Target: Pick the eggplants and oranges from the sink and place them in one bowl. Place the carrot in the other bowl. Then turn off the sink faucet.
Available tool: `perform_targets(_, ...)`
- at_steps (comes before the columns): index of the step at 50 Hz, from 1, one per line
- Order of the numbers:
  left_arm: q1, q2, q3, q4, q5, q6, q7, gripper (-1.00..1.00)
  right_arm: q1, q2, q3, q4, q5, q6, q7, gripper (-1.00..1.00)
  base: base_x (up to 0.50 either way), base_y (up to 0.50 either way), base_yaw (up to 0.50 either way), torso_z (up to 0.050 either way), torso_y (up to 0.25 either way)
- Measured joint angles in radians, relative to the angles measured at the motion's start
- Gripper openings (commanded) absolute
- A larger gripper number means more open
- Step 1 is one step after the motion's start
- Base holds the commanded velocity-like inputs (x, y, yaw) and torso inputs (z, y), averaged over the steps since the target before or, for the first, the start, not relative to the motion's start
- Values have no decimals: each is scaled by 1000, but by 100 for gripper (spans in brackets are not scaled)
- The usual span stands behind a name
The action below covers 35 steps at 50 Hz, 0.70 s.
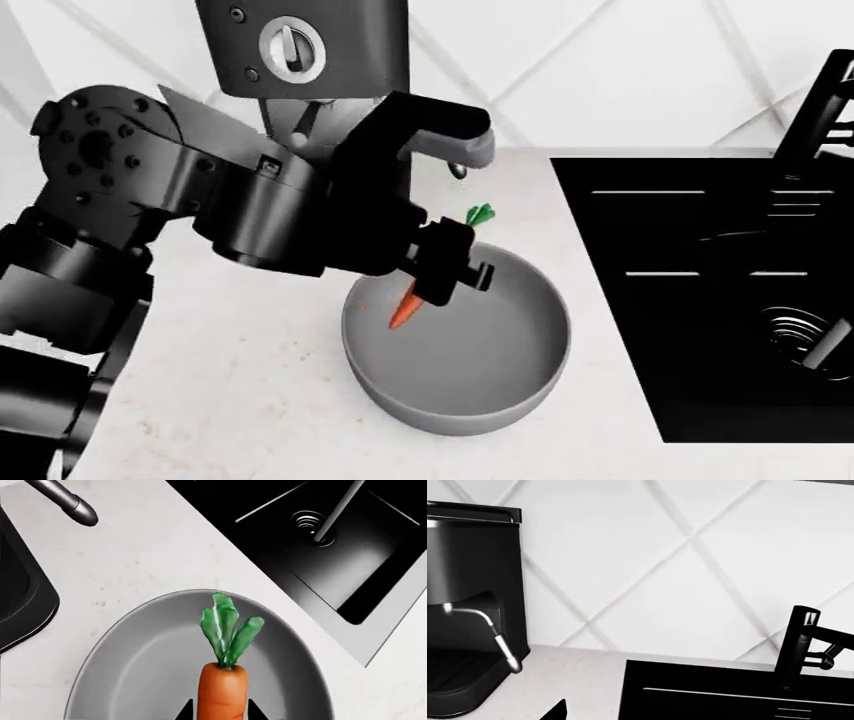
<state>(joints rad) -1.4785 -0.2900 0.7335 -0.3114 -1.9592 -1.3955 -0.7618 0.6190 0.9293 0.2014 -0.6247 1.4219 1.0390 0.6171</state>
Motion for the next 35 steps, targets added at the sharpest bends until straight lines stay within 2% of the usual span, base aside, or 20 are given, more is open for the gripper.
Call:
perform_targets(11, -8, 78, 62, -172, 54, 1, 93, -100, -20, 11, 21, -6, 17, -4, 16, 100, 0, 0, 0, 0, 0)
perform_targets(35, 31, 115, 133, -230, 153, 31, 216, -100, -56, 12, 31, 2, 13, -15, 23, 100, 0, 0, 0, 0, 0)
